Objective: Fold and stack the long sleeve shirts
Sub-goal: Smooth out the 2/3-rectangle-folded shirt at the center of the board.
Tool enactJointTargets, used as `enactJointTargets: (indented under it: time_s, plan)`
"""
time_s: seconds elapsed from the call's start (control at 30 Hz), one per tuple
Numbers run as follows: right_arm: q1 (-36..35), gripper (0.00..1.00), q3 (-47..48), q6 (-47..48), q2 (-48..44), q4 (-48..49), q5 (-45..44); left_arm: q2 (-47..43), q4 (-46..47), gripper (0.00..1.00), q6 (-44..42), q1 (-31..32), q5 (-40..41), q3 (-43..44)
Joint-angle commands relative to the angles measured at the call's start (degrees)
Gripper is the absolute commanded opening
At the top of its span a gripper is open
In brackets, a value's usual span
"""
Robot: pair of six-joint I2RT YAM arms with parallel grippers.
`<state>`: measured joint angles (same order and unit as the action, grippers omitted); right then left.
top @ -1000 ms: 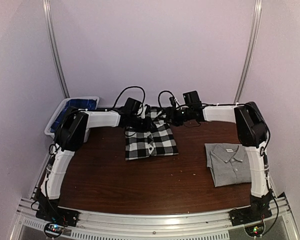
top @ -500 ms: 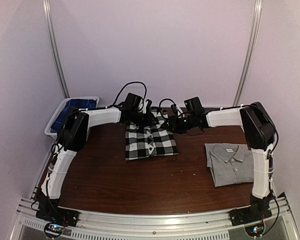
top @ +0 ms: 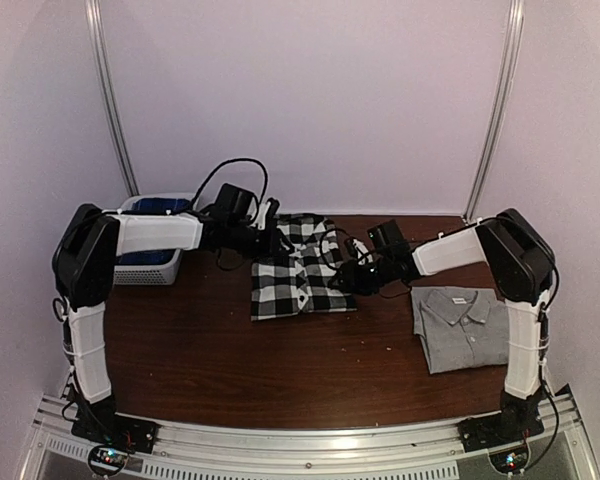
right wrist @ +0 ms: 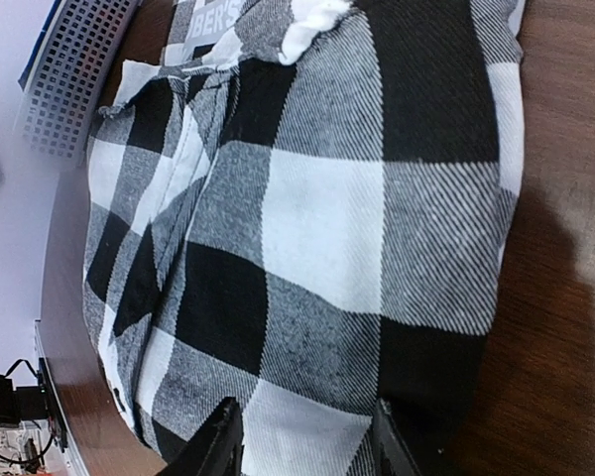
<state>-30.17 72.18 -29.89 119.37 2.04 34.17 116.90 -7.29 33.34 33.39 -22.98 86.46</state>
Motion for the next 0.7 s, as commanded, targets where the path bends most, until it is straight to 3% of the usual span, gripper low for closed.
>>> enactJointTargets:
  time_s: [0.0,0.23,0.67]
  plan:
    - [-0.47,0.46,-3.12,0.65,-3.42,1.72,-3.37,-1.50,4.56,0.30,0.10,-0.34,-1.83,-6.81]
    - [-1.12,0.46,-4.12,1.08,-6.15,-0.18,-6.19,1.62,5.00,0.29,0.32,-0.34,-0.82,-8.64]
    - [-8.74,0.46,4.21,3.47,-6.96,-9.96,-20.90,7.36,-1.30,0.28,-0.77,-0.75,3.00,-1.80]
